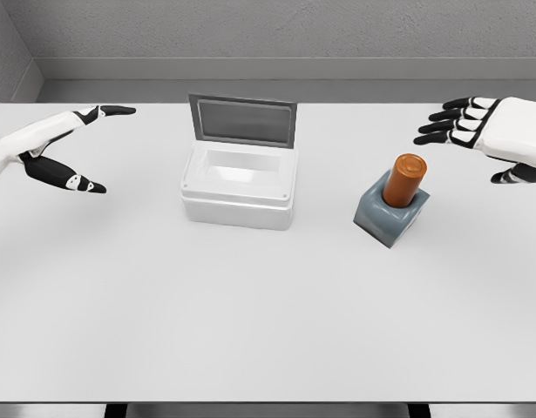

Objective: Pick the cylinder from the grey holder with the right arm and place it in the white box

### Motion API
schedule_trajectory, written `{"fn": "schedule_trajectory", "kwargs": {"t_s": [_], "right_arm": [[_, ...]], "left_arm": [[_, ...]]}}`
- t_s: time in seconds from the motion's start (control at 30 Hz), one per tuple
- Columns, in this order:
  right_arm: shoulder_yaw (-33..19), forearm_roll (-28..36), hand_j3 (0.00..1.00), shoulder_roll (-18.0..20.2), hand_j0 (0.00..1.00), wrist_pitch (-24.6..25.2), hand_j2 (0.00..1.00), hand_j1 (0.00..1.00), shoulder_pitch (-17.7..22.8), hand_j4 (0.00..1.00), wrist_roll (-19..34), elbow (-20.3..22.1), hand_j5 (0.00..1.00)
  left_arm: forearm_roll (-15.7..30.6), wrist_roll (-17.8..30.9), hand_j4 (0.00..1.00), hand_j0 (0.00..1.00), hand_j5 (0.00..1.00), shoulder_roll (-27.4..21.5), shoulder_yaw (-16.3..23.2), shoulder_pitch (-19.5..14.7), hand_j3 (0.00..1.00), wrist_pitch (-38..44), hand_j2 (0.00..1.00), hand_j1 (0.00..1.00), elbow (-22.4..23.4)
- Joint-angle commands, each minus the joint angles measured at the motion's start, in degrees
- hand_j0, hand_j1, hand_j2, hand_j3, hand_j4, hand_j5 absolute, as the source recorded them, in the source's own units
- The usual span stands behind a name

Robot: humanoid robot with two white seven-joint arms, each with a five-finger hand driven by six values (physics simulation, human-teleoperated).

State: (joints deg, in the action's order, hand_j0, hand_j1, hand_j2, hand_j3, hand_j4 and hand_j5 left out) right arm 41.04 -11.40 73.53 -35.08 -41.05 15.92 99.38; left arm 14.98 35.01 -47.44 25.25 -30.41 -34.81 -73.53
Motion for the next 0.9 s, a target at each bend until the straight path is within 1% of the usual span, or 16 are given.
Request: {"fn": "schedule_trajectory", "kwargs": {"t_s": [0.0,0.1,0.17,0.2,0.23,0.27,0.37,0.43,0.5,0.53,0.57,0.6,0.63,0.7,0.77,0.87], "right_arm": [[-0.2,0.5,1.00,-0.3,1.00,0.1,1.00,1.00,0.3,1.00,0.9,0.2,1.00],[-2.1,0.5,1.00,-1.5,1.00,0.1,1.00,1.00,0.7,1.00,2.8,-0.3,1.00],[-3.0,0.5,1.00,-5.6,1.00,0.1,1.00,1.00,0.7,1.00,8.5,-2.8,1.00],[-5.3,0.6,1.00,-8.7,1.00,0.1,1.00,1.00,0.7,1.00,14.3,-4.1,1.00],[-6.7,0.6,1.00,-9.9,1.00,0.1,1.00,1.00,0.8,1.00,17.4,-4.5,1.00],[-6.8,0.6,1.00,-10.2,1.00,0.1,1.00,1.00,0.7,1.00,18.4,-4.9,1.00],[-6.8,0.6,1.00,-9.9,1.00,0.1,1.00,1.00,0.1,1.00,18.6,-4.5,1.00],[-6.6,0.2,1.00,-9.9,1.00,0.1,1.00,1.00,-1.1,1.00,19.1,-4.5,1.00],[-6.1,0.2,1.00,-10.3,1.00,0.1,1.00,1.00,-2.7,1.00,19.1,-4.6,1.00],[-5.7,0.1,1.00,-10.3,1.00,0.1,1.00,1.00,-4.2,1.00,19.1,-4.9,1.00],[-2.9,0.1,1.00,-10.3,1.00,0.1,1.00,1.00,-6.8,1.00,19.1,-5.2,1.00],[1.2,0.1,1.00,-10.6,1.00,0.1,1.00,1.00,-9.8,1.00,19.1,-5.7,1.00],[3.4,0.0,1.00,-11.4,1.00,0.1,1.00,1.00,-11.2,1.00,19.1,-5.8,1.00],[4.9,-2.7,1.00,-12.9,1.00,0.1,1.00,1.00,-12.2,1.00,19.1,-6.0,1.00],[8.8,-4.0,1.00,-14.9,1.00,0.1,1.00,1.00,-15.0,1.00,19.1,-8.4,1.00],[12.1,-6.0,1.00,-17.2,1.00,0.1,1.00,1.00,-17.6,1.00,19.1,-10.3,1.00]], "left_arm": [[0.5,0.0,1.00,1.00,1.00,-0.2,-0.1,0.0,1.00,0.2,1.00,1.00,0.0],[0.5,0.0,1.00,1.00,1.00,-0.3,-0.1,0.0,1.00,0.2,1.00,1.00,0.0],[0.7,0.0,1.00,1.00,1.00,-0.1,-0.1,-0.1,1.00,0.5,1.00,1.00,0.0],[1.1,0.0,1.00,1.00,1.00,0.2,-0.1,-0.4,1.00,1.0,1.00,1.00,0.1],[1.5,0.0,1.00,1.00,1.00,0.2,0.0,-0.5,1.00,3.0,1.00,1.00,0.1],[3.6,0.0,1.00,1.00,1.00,0.4,0.0,-0.8,1.00,7.2,1.00,1.00,0.0],[12.6,0.0,1.00,1.00,1.00,2.0,0.1,-1.2,1.00,14.5,1.00,1.00,0.1],[14.9,0.0,1.00,1.00,1.00,3.9,0.1,-2.1,1.00,19.7,1.00,1.00,0.6],[15.1,0.0,1.00,1.00,1.00,6.7,0.1,-3.5,1.00,23.0,1.00,1.00,3.0],[16.9,0.0,1.00,1.00,1.00,7.5,0.1,-4.5,1.00,24.2,1.00,1.00,4.6],[18.8,0.0,1.00,1.00,1.00,8.3,0.1,-5.0,1.00,25.2,1.00,1.00,5.4],[19.0,0.0,1.00,1.00,1.00,8.7,0.1,-5.4,1.00,26.5,1.00,1.00,6.1],[19.0,0.0,1.00,1.00,1.00,9.6,0.1,-5.6,1.00,27.0,1.00,1.00,6.6],[19.0,0.0,1.00,1.00,1.00,11.1,0.1,-6.3,1.00,27.2,1.00,1.00,8.4],[19.0,0.0,1.00,1.00,1.00,12.9,0.2,-7.4,1.00,27.2,1.00,1.00,10.9],[18.8,0.0,1.00,1.00,1.00,13.7,0.6,-7.6,1.00,27.0,1.00,1.00,12.0]]}}
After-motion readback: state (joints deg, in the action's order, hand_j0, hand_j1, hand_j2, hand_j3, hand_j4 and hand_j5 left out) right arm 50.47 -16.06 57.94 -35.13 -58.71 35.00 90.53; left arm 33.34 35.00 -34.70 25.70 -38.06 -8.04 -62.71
